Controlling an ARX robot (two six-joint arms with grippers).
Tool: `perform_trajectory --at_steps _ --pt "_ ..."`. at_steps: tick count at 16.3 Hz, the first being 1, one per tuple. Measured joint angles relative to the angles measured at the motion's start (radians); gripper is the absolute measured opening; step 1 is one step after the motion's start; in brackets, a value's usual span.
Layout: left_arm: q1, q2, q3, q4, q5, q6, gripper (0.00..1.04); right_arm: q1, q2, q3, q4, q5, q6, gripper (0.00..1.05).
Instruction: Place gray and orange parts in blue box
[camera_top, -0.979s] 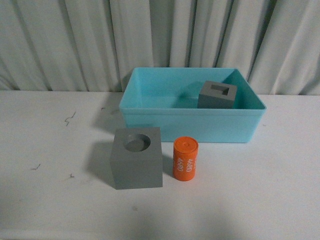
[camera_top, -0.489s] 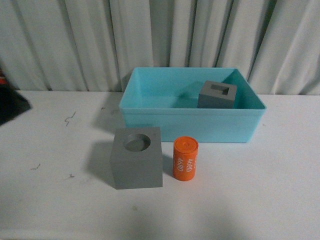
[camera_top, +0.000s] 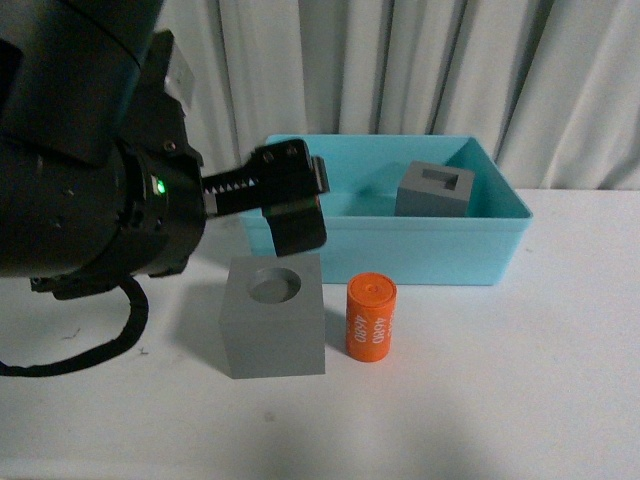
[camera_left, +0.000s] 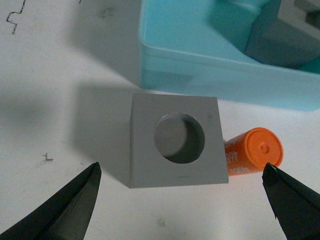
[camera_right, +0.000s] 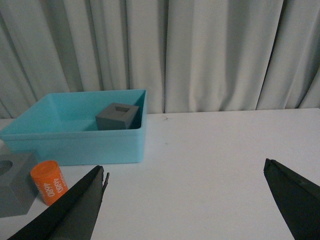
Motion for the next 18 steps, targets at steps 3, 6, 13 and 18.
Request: perform_trajectory --at_steps 3,6,13,18 --pt "0.008 0.087 0.031 0.037 0.05 0.113 0.98 0.0 0.0 0.0 0.0 0.0 0.0 0.98" --pt "0.038 0.167 0.079 0.05 0.092 0.187 0.98 0.0 0.0 0.0 0.0 0.0 0.0 0.98" --pt "0.101 0.291 0.142 0.059 0.136 0.246 0.98 0.0 0.0 0.0 0.0 0.0 0.0 0.98" --pt "0.107 0.332 0.171 0.056 0.156 0.264 0.98 0.0 0.0 0.0 0.0 0.0 0.0 0.98"
